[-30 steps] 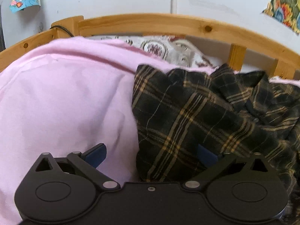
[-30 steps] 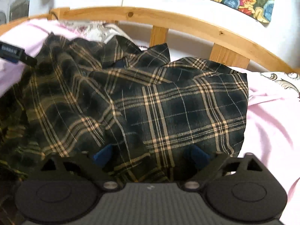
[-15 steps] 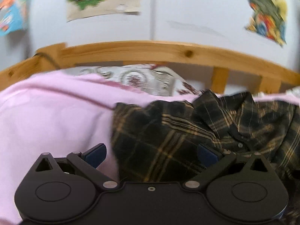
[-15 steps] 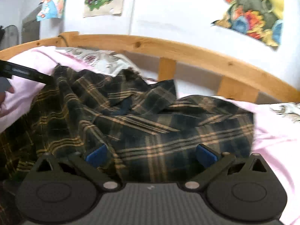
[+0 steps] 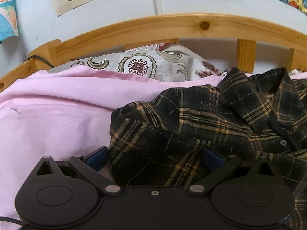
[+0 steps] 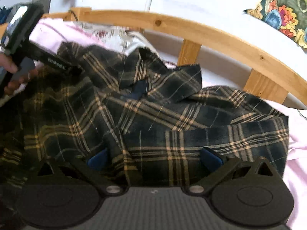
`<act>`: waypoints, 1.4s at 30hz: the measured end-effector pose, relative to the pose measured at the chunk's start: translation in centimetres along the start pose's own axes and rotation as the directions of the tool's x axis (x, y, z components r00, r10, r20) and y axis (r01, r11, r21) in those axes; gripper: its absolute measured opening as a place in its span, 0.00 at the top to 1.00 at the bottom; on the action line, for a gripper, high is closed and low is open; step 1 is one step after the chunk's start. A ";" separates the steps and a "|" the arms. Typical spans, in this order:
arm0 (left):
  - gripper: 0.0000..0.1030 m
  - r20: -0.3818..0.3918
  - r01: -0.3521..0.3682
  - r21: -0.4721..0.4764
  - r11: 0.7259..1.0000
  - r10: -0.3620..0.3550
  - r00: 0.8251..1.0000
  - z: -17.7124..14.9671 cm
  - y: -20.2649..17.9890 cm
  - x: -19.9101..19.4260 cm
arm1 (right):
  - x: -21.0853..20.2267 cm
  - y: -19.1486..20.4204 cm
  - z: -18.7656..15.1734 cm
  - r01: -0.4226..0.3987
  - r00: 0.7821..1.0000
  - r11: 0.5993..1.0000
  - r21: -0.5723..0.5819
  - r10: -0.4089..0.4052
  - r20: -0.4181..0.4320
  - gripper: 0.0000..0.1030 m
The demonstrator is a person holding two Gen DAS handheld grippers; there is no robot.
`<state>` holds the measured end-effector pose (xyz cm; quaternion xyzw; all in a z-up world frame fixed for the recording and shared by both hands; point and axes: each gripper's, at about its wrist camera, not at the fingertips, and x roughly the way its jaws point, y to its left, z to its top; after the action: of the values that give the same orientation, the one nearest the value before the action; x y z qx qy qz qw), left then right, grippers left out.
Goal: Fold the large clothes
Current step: 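Move both tools toward the shirt collar to grasp it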
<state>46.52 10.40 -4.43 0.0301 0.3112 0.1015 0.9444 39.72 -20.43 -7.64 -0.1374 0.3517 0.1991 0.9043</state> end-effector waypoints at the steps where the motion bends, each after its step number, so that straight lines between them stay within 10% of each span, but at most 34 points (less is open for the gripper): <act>1: 0.01 0.004 0.013 -0.008 1.000 -0.012 1.000 0.1 0.2 -0.4 | -0.5 -0.3 0.3 -0.005 1.000 1.000 0.006 0.005 0.016 0.00; 16: 0.01 0.200 0.052 0.134 0.990 -0.079 0.977 6.0 -0.8 0.5 | 4.5 -6.8 8.0 0.022 0.995 0.974 0.225 -0.042 0.085 0.00; 25: 0.01 0.099 0.162 0.116 0.980 -0.174 0.980 7.7 -2.3 6.2 | 10.5 -7.2 11.0 0.010 0.998 0.968 0.250 -0.026 0.059 0.09; 36: 0.03 0.120 0.413 0.104 0.905 -0.423 0.898 8.0 -4.5 6.1 | 12.3 -8.1 11.0 0.040 0.999 0.954 0.298 -0.044 0.007 0.34; 42: 0.19 0.010 0.337 0.118 0.934 -0.340 0.940 8.5 -6.8 7.8 | 12.6 -7.4 11.5 0.041 0.999 0.955 0.295 -0.040 -0.009 0.47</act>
<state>58.88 5.40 -2.90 0.0316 0.3026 -0.0810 0.9492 58.29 -19.20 -7.38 -0.0082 0.3759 0.1256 0.9181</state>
